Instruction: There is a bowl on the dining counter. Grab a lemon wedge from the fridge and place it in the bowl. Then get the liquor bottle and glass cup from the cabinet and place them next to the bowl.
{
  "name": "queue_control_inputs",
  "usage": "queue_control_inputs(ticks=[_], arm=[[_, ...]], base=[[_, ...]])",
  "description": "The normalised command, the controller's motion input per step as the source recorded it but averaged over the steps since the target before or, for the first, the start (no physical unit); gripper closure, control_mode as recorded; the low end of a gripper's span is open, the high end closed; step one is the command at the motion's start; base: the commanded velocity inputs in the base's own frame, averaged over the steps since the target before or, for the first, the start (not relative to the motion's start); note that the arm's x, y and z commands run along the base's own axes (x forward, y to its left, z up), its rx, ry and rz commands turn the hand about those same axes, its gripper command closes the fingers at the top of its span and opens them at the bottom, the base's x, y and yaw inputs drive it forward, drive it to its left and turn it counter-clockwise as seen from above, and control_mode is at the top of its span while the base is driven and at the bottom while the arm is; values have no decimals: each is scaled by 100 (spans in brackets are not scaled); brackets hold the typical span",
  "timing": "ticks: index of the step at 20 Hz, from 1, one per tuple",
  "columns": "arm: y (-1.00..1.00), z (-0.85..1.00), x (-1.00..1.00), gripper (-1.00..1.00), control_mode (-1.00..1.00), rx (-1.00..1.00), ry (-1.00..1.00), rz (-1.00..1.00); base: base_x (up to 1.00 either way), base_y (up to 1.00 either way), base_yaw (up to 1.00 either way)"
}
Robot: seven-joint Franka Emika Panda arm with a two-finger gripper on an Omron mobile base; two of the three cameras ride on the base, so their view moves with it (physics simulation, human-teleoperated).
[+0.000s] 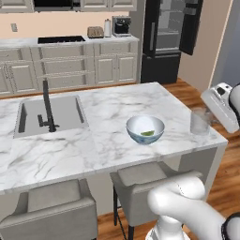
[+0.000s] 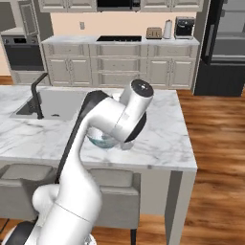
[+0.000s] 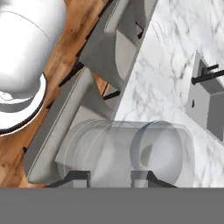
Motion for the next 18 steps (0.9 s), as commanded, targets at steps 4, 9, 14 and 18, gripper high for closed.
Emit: queue_control_inputs(ticks=[4,9,14,18], arm=[[-28,-78,98,100,-100,6,-12,24],[-5,-79,89,100,-100,2,-10,24],[-15,-39,74,100,-100,0,-2,22],[-34,-16,57,100,-100,0,0,14]], base=[[0,0,0],[0,0,0],[0,0,0],[0,0,0]])
